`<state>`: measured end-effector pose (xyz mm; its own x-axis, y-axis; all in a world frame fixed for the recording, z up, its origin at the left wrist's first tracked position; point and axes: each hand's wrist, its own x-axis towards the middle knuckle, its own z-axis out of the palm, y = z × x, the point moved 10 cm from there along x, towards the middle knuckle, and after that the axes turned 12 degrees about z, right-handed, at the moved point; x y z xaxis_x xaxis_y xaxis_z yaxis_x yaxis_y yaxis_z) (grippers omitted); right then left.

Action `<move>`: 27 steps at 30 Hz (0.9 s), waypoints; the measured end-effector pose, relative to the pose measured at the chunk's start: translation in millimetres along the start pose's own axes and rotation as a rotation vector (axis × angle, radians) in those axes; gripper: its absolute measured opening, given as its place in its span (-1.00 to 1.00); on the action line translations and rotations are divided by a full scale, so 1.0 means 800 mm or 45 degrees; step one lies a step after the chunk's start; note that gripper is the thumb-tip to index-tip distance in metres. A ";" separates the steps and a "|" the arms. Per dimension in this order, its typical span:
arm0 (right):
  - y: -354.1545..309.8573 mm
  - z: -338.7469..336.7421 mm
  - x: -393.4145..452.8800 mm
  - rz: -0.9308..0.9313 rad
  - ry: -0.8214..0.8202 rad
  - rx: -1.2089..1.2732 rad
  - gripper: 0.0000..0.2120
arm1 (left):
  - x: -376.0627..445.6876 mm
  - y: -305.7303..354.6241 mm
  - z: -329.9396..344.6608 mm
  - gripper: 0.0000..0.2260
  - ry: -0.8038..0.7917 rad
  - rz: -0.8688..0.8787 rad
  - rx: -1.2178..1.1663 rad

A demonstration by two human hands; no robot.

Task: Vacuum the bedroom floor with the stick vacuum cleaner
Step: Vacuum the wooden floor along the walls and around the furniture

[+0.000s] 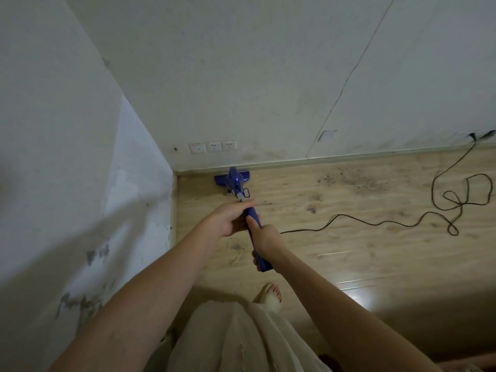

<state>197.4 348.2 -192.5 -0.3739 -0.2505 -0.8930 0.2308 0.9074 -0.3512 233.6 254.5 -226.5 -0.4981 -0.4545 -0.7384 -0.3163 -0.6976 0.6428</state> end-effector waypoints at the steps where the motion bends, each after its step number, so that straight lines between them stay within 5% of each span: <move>1: 0.001 0.000 -0.005 -0.006 -0.009 0.020 -0.54 | -0.005 -0.001 -0.001 -0.63 -0.006 0.000 -0.017; 12: 0.008 -0.004 -0.014 -0.032 -0.030 0.044 -0.56 | -0.020 -0.009 0.002 -0.64 -0.003 0.030 -0.117; 27: 0.010 -0.090 0.004 -0.038 0.187 -0.116 -0.49 | 0.021 0.007 0.069 -0.84 0.020 0.076 0.139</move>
<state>133.5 379.0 -177.9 -0.5084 -0.2320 -0.8293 0.1375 0.9288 -0.3441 178.9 273.2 -224.1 -0.5059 -0.5027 -0.7010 -0.3732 -0.6051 0.7033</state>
